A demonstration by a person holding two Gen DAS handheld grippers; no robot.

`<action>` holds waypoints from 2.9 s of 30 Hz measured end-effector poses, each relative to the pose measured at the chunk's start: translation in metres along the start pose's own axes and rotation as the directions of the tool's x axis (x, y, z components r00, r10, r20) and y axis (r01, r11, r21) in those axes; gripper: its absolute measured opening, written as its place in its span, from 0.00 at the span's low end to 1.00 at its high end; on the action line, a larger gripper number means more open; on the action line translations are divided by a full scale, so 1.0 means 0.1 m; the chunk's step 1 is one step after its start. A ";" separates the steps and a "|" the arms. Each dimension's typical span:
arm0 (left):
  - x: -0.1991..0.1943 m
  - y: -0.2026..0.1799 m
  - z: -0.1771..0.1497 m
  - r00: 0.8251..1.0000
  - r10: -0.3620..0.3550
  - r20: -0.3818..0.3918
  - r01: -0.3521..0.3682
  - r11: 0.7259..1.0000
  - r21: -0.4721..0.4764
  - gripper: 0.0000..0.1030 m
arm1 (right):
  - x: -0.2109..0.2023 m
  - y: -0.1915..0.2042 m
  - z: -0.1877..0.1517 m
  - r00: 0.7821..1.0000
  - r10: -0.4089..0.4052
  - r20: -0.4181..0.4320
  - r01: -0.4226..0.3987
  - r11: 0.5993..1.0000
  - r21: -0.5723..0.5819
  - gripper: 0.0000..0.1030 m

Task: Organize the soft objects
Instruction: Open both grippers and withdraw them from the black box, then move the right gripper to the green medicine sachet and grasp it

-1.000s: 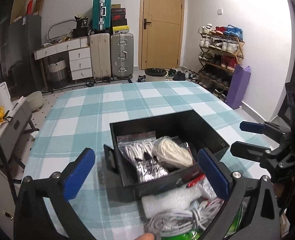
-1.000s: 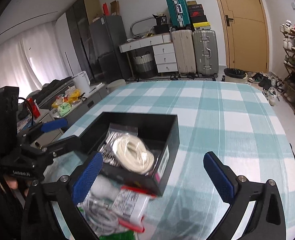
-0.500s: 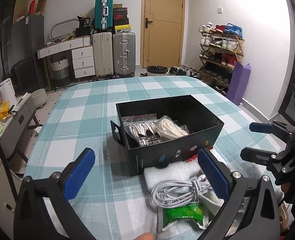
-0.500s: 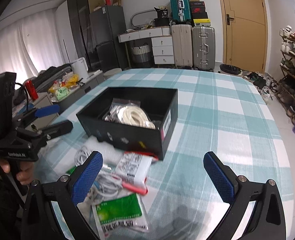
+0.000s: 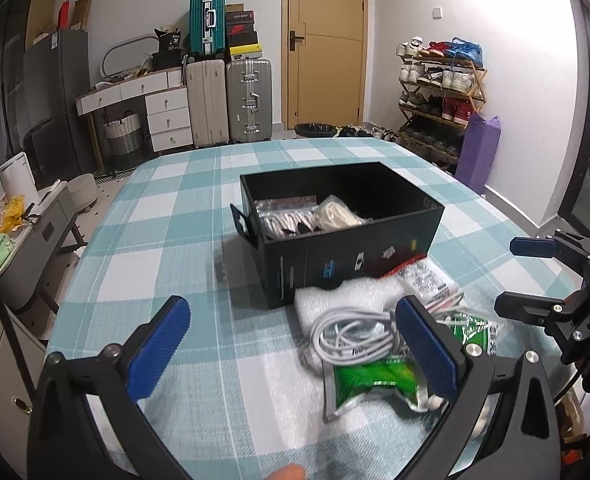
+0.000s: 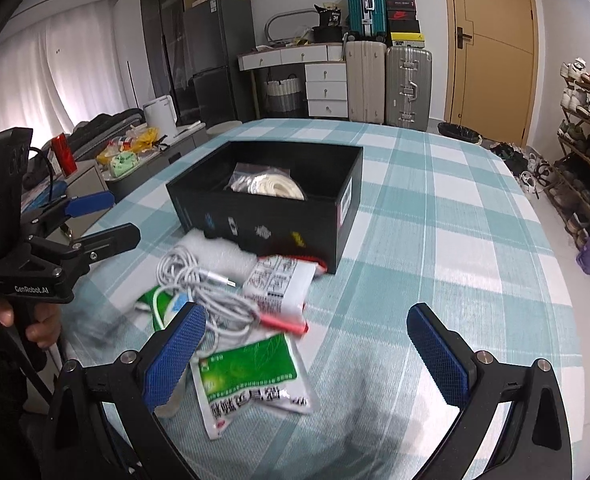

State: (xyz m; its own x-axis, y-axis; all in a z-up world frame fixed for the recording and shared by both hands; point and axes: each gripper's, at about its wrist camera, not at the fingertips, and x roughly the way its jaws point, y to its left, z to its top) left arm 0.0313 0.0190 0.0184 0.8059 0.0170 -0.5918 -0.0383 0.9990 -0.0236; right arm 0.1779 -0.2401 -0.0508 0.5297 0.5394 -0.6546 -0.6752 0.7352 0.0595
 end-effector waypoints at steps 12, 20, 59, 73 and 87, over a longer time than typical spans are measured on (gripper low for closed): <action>-0.01 -0.06 -0.13 1.000 -0.013 0.019 0.012 0.999 0.032 1.00 | 0.04 -0.01 -0.23 0.998 0.009 -0.058 -0.010 1.000 0.000 0.99; 0.04 -0.10 -0.21 0.999 -0.046 -0.029 0.048 0.997 0.062 1.00 | 0.10 0.09 -0.35 0.994 0.004 -0.109 -0.011 0.998 -0.058 0.99; 0.10 -0.09 -0.26 0.996 -0.068 -0.056 0.071 0.996 0.058 1.00 | 0.30 0.29 -0.39 0.986 0.082 -0.146 -0.102 0.986 -0.135 0.82; 0.10 -0.12 -0.26 0.996 -0.065 -0.062 0.069 0.996 0.059 1.00 | 0.20 0.25 -0.45 0.989 0.092 -0.114 -0.108 0.984 -0.140 0.50; 0.21 -0.20 -0.30 0.984 -0.048 -0.169 0.067 0.992 0.107 1.00 | -0.04 0.10 -0.49 0.996 0.068 -0.062 -0.074 0.992 -0.101 0.49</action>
State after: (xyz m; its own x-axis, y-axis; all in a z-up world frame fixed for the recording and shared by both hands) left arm 0.0314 -0.0023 -0.0174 0.6956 -0.0385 -0.7174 0.0792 0.9966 0.0233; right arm 0.1435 -0.2549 -0.0847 0.4499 0.5617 -0.6944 -0.7608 0.6482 0.0314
